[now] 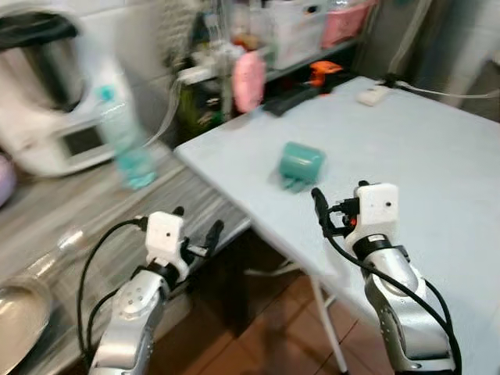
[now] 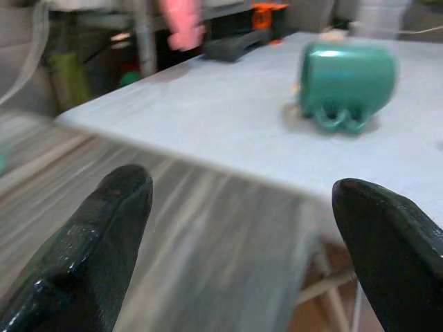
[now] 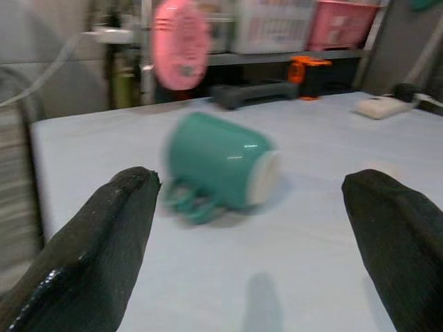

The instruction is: Setting the table

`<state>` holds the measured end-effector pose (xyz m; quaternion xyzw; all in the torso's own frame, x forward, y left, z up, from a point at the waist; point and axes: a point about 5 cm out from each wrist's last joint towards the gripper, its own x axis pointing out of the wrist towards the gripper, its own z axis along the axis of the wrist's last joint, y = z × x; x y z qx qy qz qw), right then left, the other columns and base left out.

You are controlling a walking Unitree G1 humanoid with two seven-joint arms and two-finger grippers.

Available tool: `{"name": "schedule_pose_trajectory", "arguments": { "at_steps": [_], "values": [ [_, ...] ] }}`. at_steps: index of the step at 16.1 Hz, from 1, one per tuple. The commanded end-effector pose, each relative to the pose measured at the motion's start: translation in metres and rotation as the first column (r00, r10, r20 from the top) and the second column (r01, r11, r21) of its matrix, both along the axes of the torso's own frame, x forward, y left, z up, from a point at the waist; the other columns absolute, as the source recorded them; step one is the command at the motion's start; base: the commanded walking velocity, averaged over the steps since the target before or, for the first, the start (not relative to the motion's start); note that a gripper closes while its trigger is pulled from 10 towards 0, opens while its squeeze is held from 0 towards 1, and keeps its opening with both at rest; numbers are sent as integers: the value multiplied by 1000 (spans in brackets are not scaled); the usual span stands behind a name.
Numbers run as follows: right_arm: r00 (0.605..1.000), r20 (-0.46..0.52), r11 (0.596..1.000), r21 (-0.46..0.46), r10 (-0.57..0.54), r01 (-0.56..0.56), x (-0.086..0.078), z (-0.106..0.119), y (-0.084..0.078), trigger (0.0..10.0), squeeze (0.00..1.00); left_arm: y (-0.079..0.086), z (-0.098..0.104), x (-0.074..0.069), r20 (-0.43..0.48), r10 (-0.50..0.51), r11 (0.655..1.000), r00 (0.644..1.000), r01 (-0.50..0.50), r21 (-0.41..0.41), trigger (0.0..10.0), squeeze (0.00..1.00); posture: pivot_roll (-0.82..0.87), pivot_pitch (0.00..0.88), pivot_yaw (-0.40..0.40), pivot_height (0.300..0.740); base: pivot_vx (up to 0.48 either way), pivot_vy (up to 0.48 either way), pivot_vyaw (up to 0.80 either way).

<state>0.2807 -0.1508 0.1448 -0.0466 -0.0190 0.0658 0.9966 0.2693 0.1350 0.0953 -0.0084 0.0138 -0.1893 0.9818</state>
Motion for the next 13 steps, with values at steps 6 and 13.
{"name": "schedule_pose_trajectory", "arguments": {
  "at_steps": [6,13],
  "values": [
    [1000,9,1000,-6,-14,14,3,1,-3,10000,0,-2,-3,-4,-21,-22,1000,1000,22,5,10000,0,-23,0,40,740,0,0,0],
    [996,-9,995,-16,-94,94,4,2,-18,10000,0,-15,1,-16,-52,-219,975,974,221,26,10000,0,-29,15,68,740,0,0,0]
  ]
}}
